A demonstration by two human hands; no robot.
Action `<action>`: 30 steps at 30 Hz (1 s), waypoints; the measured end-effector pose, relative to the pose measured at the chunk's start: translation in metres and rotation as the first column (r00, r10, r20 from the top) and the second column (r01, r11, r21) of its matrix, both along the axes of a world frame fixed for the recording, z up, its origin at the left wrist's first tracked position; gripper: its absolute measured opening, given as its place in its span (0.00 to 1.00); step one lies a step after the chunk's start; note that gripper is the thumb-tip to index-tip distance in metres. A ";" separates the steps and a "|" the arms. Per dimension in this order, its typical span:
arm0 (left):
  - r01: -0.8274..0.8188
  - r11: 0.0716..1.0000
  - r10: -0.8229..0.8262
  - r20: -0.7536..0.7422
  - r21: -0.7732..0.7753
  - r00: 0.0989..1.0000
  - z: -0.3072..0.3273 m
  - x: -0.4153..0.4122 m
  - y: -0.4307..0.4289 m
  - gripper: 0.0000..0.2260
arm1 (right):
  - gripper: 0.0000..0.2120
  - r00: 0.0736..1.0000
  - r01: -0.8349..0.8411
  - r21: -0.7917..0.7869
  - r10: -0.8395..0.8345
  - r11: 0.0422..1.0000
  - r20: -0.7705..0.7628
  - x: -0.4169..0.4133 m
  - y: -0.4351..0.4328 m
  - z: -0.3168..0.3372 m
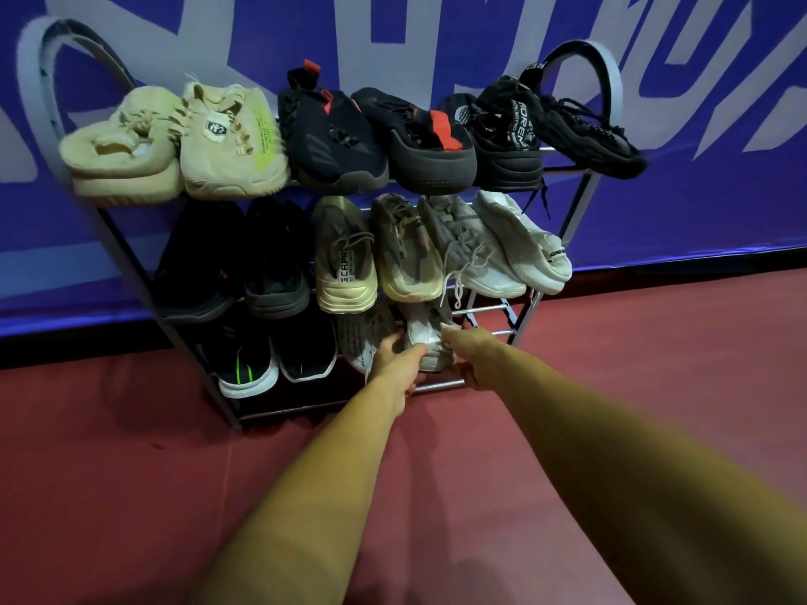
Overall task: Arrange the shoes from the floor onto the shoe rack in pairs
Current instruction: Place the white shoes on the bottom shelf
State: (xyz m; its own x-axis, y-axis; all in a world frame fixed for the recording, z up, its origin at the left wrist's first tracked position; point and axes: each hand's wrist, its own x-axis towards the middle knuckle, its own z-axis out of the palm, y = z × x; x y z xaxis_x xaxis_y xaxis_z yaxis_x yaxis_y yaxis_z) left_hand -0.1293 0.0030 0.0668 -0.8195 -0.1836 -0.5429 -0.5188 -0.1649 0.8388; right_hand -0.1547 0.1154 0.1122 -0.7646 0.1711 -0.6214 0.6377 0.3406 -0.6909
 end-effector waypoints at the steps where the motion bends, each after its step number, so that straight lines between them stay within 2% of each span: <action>1: -0.002 1.000 0.002 -0.012 -0.004 1.000 -0.004 -0.001 0.001 0.25 | 0.11 1.000 0.016 -0.017 -0.016 1.000 -0.017 -0.005 0.000 -0.009; 3: 0.002 1.000 -0.003 -0.009 -0.017 1.000 -0.009 -0.003 -0.001 0.26 | 0.13 0.999 0.006 -0.033 -0.007 0.999 -0.038 -0.014 -0.002 -0.024; 6: 0.052 0.992 -0.051 0.006 -0.118 0.999 -0.019 -0.005 -0.003 0.27 | 0.29 0.999 0.020 0.047 -0.018 0.999 -0.040 -0.031 0.000 -0.065; 8: 0.077 0.984 -0.076 0.013 -0.162 0.997 -0.025 -0.008 -0.002 0.29 | 0.33 0.998 0.040 0.071 -0.037 0.997 -0.041 -0.038 0.000 -0.082; 12: 0.126 0.964 -0.120 0.042 -0.233 0.992 -0.031 -0.016 -0.001 0.33 | 0.26 0.992 0.080 0.073 -0.072 0.994 -0.104 -0.021 -0.002 -0.053; 16: 0.163 0.953 -0.154 0.056 -0.255 0.987 -0.030 -0.018 0.004 0.28 | 0.23 0.983 0.049 0.147 -0.022 0.988 -0.182 -0.022 0.000 -0.058; 24: 0.114 0.964 -0.110 0.029 -0.239 0.994 -0.045 -0.027 0.011 0.28 | 0.22 0.956 0.091 0.121 -0.053 0.988 -0.287 -0.012 -0.009 -0.061; 27: 0.117 0.963 -0.115 0.023 -0.242 0.993 -0.045 -0.023 0.015 0.28 | 0.23 0.948 0.039 0.108 -0.002 0.993 -0.319 -0.003 -0.006 -0.058; 30: 0.123 0.963 -0.122 0.021 -0.238 0.992 -0.040 -0.019 0.012 0.31 | 0.24 0.959 -0.020 0.130 0.056 0.991 -0.279 -0.005 -0.005 -0.056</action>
State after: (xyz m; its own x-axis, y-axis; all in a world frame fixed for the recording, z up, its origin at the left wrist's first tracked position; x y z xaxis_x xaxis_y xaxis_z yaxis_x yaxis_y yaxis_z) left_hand -0.1484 0.0155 0.0268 -0.8405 -0.2071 -0.5008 -0.5280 0.1048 0.8428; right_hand -0.1593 0.1100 0.0560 -0.9130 0.2007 -0.3552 0.4080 0.4556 -0.7912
